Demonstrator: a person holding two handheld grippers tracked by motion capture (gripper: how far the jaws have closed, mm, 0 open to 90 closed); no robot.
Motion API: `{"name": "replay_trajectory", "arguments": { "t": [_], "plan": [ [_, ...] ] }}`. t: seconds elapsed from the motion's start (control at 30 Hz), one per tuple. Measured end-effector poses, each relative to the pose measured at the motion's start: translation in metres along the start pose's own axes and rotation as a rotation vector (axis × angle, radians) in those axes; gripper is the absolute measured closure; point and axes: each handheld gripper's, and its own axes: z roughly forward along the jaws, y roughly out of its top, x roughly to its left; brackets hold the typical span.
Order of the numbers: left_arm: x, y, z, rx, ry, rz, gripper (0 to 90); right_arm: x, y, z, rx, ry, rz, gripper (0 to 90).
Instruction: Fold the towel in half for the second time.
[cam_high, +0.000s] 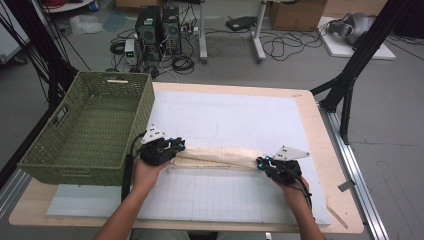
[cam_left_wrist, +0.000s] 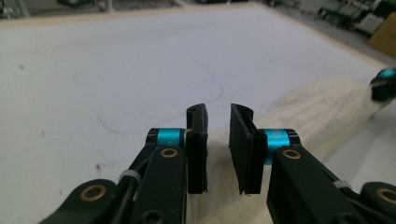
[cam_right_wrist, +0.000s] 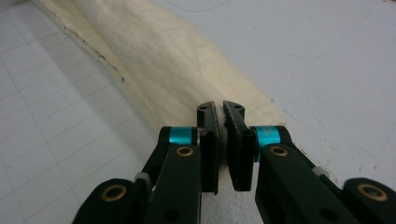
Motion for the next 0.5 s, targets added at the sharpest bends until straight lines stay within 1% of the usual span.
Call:
{"name": "replay_trajectory", "arguments": {
  "t": [0.03,0.07,0.1,0.17,0.2,0.23,0.27,0.3,0.37,0.4,0.43,0.47,0.5],
  "plan": [
    [-0.001,-0.003,0.002,0.032,0.005,0.006,78.6,0.000,0.000,0.000,-0.001,0.000,0.001,84.9],
    [-0.003,-0.005,0.004,0.074,0.012,0.020,78.7,0.000,0.000,0.000,-0.001,-0.002,0.000,84.8],
    [-0.004,-0.006,0.005,0.106,0.020,0.047,78.7,0.000,0.000,0.000,-0.001,-0.001,0.002,84.8],
    [-0.007,-0.010,0.006,0.109,0.037,0.072,78.6,0.000,0.000,0.000,-0.007,-0.006,0.004,84.4],
    [-0.009,-0.014,0.006,0.126,0.044,0.086,78.6,0.000,0.000,-0.001,-0.006,-0.005,0.003,83.7],
    [-0.010,-0.015,0.006,0.133,0.044,0.084,78.6,0.000,0.000,-0.001,-0.003,-0.001,0.013,80.7],
    [-0.011,-0.018,0.007,0.143,0.041,0.081,78.6,-0.001,0.000,-0.002,-0.007,-0.002,0.012,76.9],
    [-0.011,-0.021,0.007,0.148,0.039,0.081,78.6,-0.001,0.001,-0.003,-0.012,-0.002,0.024,69.4],
    [-0.012,-0.024,0.006,0.146,0.039,0.085,78.0,-0.004,0.005,-0.009,-0.053,-0.009,0.076,61.3],
    [-0.012,-0.025,0.006,0.139,0.040,0.086,77.7,-0.006,0.009,-0.013,-0.088,-0.021,0.086,58.4],
    [-0.012,-0.026,0.006,0.134,0.043,0.086,77.3,-0.006,0.012,-0.017,-0.114,-0.039,0.100,54.6],
    [-0.012,-0.027,0.006,0.138,0.043,0.086,76.9,-0.005,0.017,-0.020,-0.135,-0.061,0.112,48.7],
    [-0.012,-0.027,0.006,0.136,0.046,0.085,76.6,-0.004,0.021,-0.023,-0.151,-0.087,0.113,47.0]
  ]
}}
